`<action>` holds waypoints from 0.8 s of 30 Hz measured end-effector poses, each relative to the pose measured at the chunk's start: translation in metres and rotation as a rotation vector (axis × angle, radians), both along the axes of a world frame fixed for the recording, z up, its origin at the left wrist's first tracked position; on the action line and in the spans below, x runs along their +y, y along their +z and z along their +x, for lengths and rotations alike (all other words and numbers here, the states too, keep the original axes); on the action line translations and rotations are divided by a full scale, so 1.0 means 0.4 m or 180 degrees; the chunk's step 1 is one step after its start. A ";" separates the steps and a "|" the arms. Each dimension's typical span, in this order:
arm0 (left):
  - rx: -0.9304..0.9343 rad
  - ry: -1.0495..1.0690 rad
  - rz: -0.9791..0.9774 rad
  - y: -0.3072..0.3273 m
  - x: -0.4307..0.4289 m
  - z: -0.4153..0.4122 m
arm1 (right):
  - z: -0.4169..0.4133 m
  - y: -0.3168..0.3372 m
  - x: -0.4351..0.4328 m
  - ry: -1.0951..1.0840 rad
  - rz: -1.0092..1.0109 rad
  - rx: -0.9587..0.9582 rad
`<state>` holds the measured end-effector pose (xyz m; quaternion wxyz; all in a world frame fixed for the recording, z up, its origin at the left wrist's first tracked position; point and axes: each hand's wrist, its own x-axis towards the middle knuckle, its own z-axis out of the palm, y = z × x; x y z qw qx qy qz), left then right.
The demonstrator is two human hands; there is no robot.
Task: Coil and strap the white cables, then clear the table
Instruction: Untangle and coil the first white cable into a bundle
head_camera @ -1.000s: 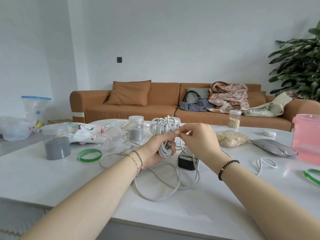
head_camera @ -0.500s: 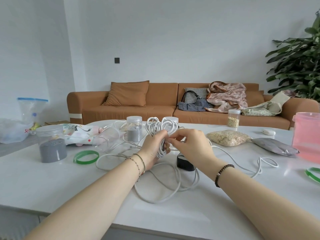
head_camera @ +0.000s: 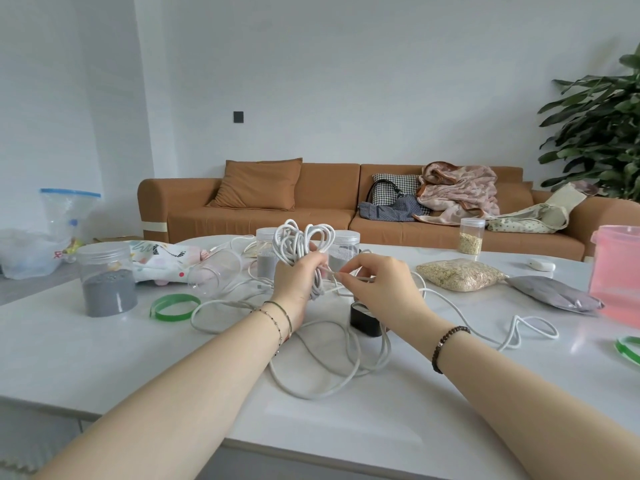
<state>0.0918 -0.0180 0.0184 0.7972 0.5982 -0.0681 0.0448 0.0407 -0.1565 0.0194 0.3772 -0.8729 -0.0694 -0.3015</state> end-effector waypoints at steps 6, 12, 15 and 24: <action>-0.0196 0.0560 -0.0077 -0.004 0.007 0.016 | -0.012 -0.002 0.014 0.0447 0.0013 0.0024; -0.0098 0.0917 -0.0458 0.013 0.004 0.013 | -0.016 -0.008 0.020 0.0560 -0.0354 -0.0080; 0.0002 0.0954 -0.0643 0.015 0.002 0.015 | -0.016 -0.005 0.012 0.0282 -0.0814 -0.0211; 0.0039 0.0532 -0.0760 0.001 0.003 0.038 | -0.030 0.064 -0.094 -0.0619 -0.1727 0.0250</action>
